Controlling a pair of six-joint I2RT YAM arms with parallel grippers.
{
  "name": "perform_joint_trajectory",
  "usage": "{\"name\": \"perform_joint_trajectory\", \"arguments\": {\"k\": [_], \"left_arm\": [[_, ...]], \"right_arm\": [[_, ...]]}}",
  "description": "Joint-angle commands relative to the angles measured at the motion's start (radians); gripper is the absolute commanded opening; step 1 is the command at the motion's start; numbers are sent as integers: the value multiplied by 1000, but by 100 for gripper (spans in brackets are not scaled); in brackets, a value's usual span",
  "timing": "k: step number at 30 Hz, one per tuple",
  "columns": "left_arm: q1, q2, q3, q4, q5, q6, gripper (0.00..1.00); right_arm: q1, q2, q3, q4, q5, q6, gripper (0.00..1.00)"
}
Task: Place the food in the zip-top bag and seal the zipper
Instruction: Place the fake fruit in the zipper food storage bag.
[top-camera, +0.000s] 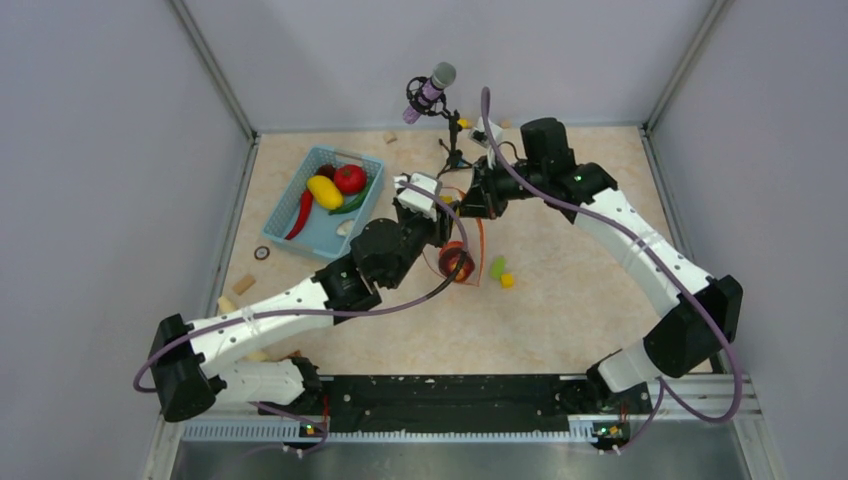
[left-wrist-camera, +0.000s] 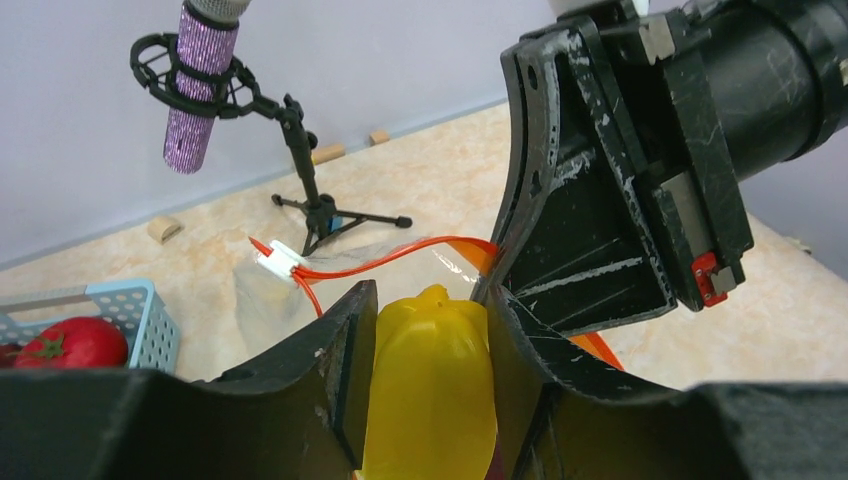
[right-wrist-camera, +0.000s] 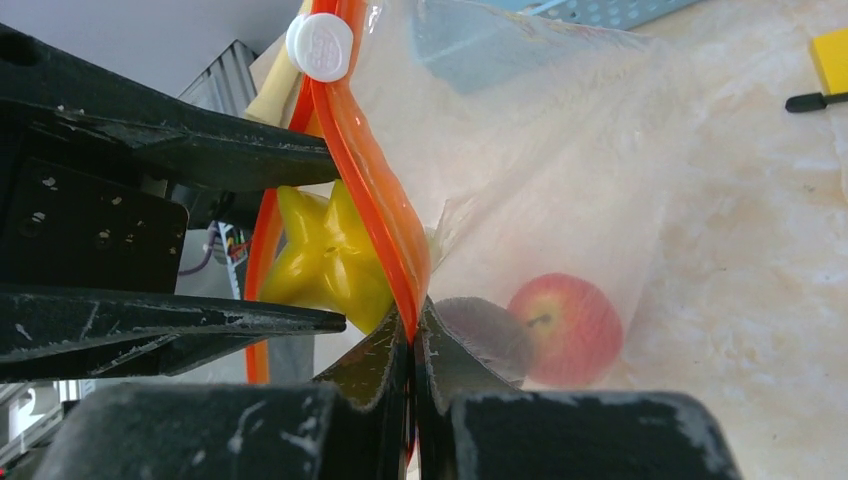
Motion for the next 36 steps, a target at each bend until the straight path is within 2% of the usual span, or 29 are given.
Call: {"name": "perform_joint_trajectory", "arguments": {"k": [1, 4, 7, 10, 13, 16, 20, 26, 28, 32, 36], "left_arm": [[-4, 23, -12, -16, -43, 0, 20], [-5, 21, -20, -35, -58, -21, 50], [-6, 13, -28, -42, -51, -36, 69], [-6, 6, -26, -62, -39, -52, 83], [-7, -4, -29, -78, -33, -67, 87], [-6, -23, -36, -90, -21, -85, 97], [-6, -57, -48, -87, -36, -110, 99], [0, -101, -59, -101, -281, -189, 99], [19, -110, -60, -118, -322, -224, 99], [116, -141, -64, -186, -264, -344, 99], [290, -150, -66, -271, -137, -494, 99]], "right_arm": [[16, 11, 53, 13, -37, 18, 0], [17, 14, 55, 15, -11, 19, 0], [16, 20, 59, 13, 9, 18, 0], [16, 26, 62, 14, 31, 15, 0], [16, 32, 66, 13, 40, 14, 0], [16, 37, 68, 14, 49, 11, 0], [16, 42, 73, 14, 94, 12, 0], [17, 53, 80, 13, 155, 12, 0], [16, 58, 82, 13, 161, 13, 0], [16, 67, 87, 13, 182, 13, 0], [16, 68, 88, 14, 193, 12, 0]]}}
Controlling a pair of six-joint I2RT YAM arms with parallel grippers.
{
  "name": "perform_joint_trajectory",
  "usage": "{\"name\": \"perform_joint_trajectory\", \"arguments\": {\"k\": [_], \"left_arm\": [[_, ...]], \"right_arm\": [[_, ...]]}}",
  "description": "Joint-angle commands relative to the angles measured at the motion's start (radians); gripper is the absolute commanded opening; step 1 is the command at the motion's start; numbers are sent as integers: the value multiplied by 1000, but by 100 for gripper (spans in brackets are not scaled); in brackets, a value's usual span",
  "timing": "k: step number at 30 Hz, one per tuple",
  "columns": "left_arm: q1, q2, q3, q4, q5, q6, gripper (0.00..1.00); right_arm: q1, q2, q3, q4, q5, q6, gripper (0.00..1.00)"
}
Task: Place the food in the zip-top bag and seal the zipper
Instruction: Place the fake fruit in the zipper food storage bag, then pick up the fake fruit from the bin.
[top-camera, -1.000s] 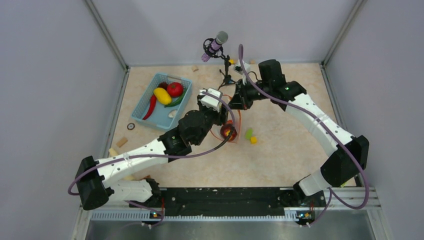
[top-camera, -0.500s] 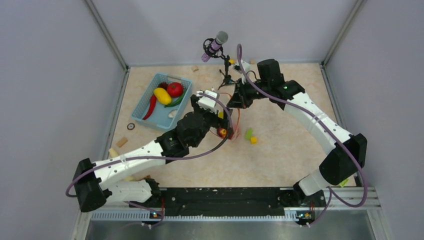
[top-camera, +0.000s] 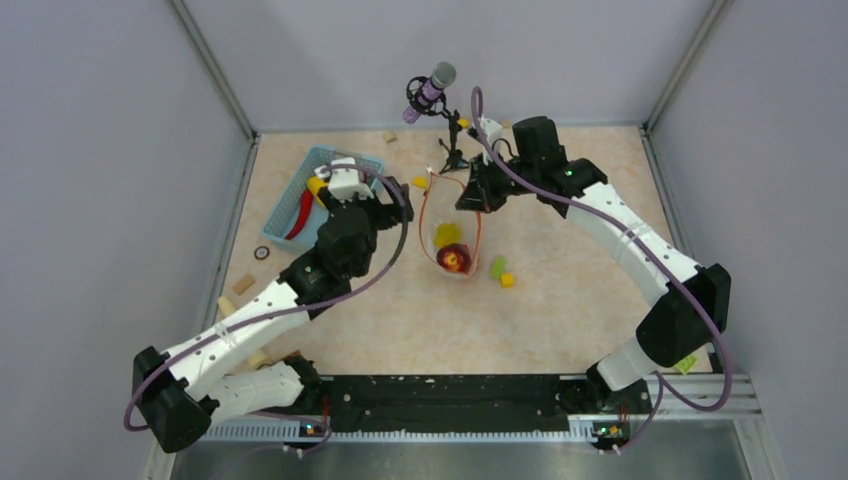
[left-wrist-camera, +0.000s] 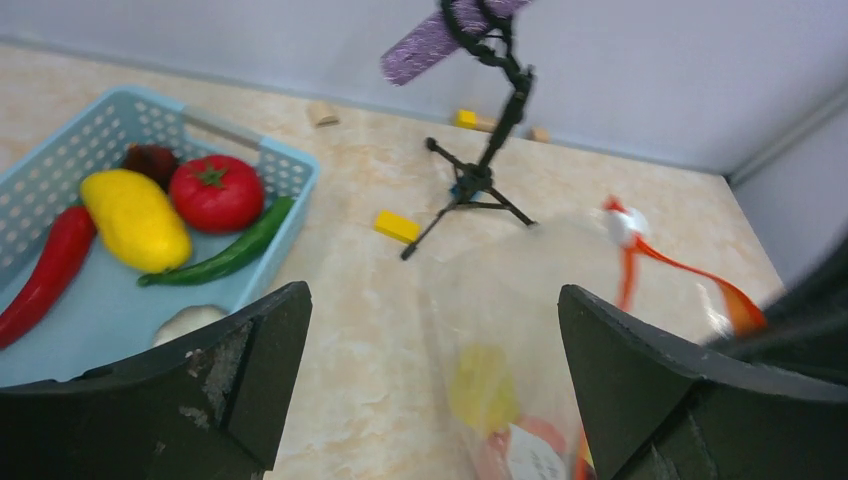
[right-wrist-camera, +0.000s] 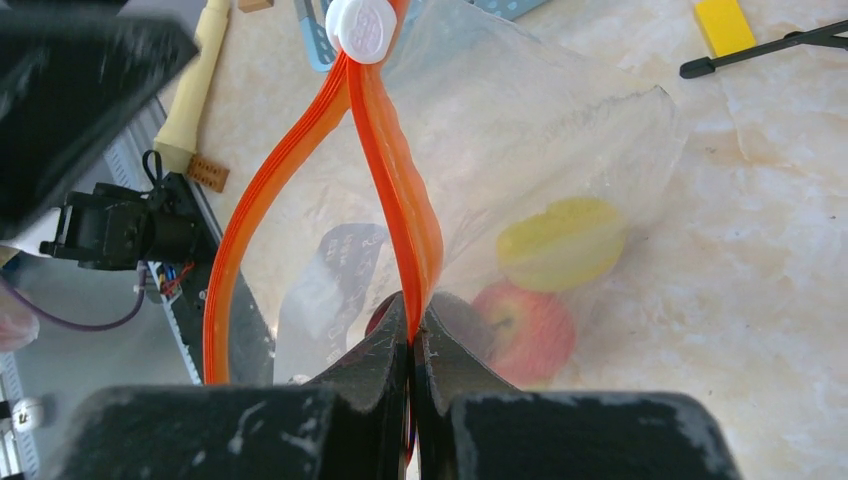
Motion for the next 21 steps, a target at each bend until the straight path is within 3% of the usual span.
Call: {"name": "perform_joint_trajectory", "arguments": {"k": [1, 12, 21], "left_arm": [[170, -21, -13, -82, 94, -206, 99], [500, 65, -38, -96, 182, -339, 99], [749, 368, 101, -66, 430, -432, 95]], "right_arm": [[13, 5, 59, 26, 20, 0, 0], [12, 32, 74, 21, 52, -6, 0], [12, 35, 79, 21, 47, -27, 0]]}}
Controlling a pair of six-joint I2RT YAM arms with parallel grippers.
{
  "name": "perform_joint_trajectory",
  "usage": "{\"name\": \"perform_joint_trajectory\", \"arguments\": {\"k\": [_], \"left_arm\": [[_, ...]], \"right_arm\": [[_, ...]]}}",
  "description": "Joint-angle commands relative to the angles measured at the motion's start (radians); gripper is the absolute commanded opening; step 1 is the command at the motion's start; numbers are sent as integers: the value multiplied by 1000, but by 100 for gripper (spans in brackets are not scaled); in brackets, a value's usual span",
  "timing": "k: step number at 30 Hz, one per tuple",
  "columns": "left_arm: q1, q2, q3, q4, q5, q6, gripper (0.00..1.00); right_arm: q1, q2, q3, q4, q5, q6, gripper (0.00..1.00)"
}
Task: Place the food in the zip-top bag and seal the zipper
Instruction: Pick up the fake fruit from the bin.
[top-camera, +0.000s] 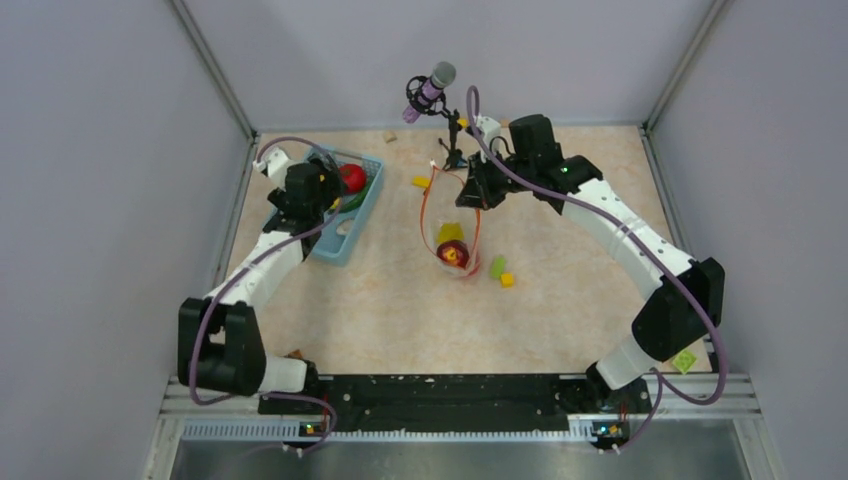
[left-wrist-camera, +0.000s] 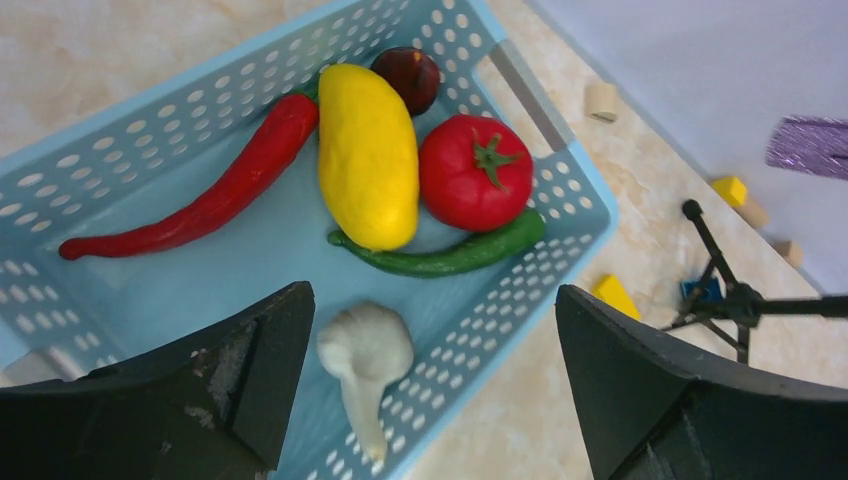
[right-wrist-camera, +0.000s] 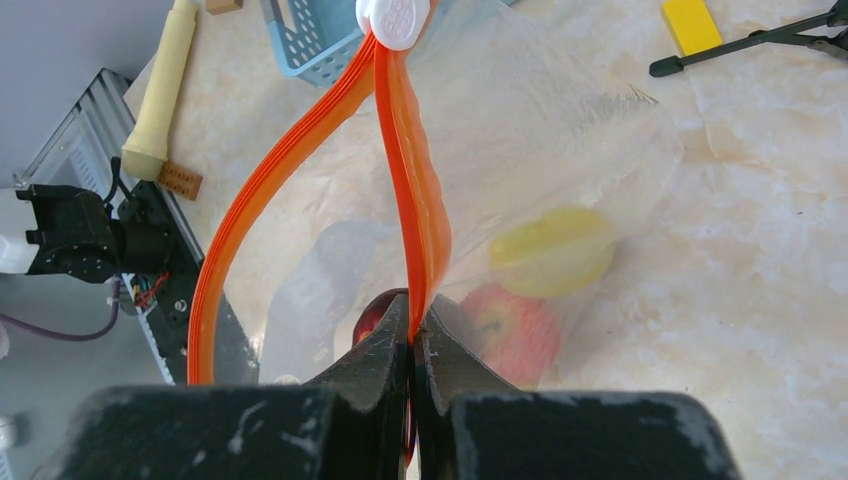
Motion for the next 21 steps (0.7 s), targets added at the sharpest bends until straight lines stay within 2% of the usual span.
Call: {"name": "perform_joint_trajectory", "arguments": {"k": [1, 9, 13, 16, 21], "left_arm": [[86, 145, 121, 43, 169, -62, 94], [111, 402, 290, 15, 62, -39, 95], [116, 445, 284, -7, -36, -76, 94], [126, 464, 242, 61, -4, -96, 92], [137, 526, 286, 26, -31, -128, 87]], "right_arm": [[13, 3, 59, 20, -2, -18, 0], [12, -2, 54, 21, 2, -34, 0], [12, 3, 58, 21, 18, -35, 0], [11, -1, 55, 20, 24, -41, 0], [11, 1, 54, 21, 38, -44, 0]]}}
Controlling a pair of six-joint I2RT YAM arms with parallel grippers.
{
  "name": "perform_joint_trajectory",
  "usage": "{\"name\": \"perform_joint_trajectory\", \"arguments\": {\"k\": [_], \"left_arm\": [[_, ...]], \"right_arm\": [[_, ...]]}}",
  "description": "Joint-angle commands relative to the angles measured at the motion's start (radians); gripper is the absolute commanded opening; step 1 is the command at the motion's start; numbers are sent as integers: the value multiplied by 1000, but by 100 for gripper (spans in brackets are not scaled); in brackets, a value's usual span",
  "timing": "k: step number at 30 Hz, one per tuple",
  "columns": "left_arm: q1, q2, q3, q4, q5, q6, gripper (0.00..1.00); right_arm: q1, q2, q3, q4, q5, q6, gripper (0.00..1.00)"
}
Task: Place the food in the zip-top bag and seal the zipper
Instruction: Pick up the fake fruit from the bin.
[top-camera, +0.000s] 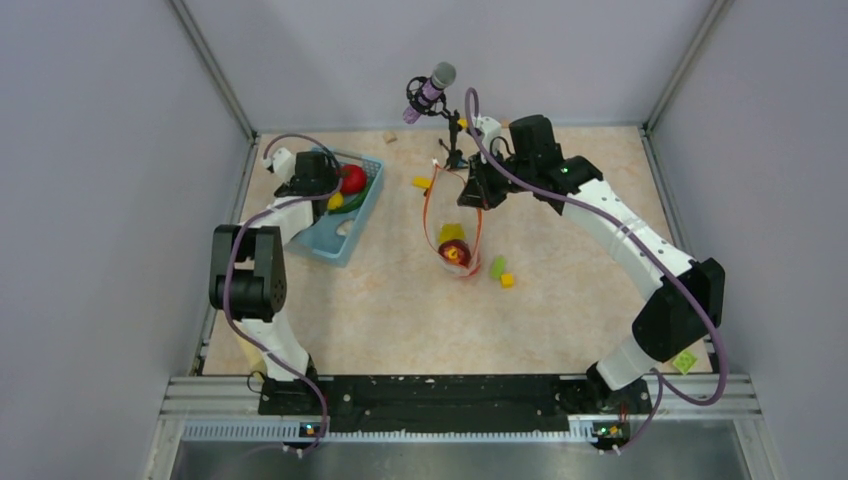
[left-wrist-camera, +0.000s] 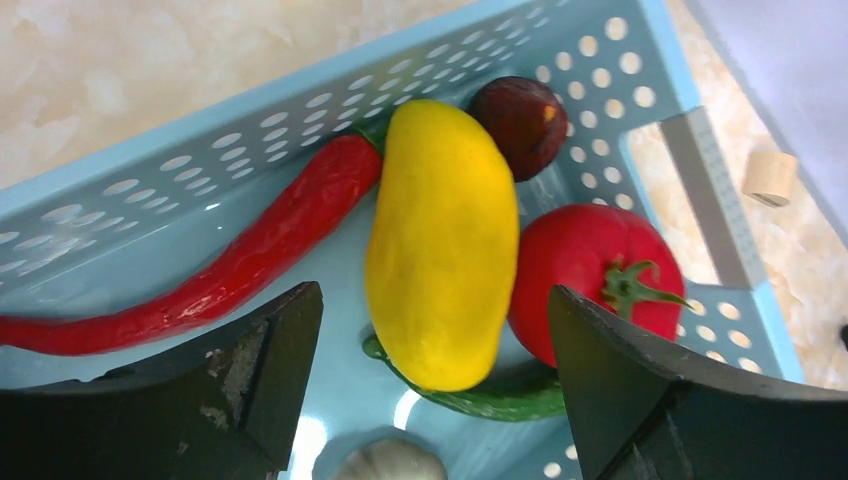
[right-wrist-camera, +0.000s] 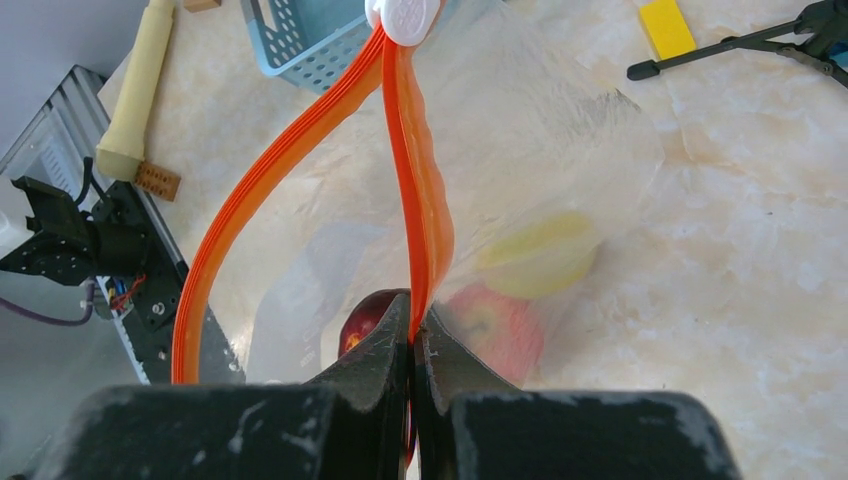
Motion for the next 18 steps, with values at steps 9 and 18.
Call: {"name": "perform_joint_trajectory", "arguments": {"k": [9, 18], "left_arm": [[18, 114, 103, -52, -109, 22, 81], [22, 151, 127, -33, -50, 51, 75]], "right_arm": [[11, 16, 63, 21, 17, -11, 0], [11, 21, 65, 20, 22, -10, 0]]}}
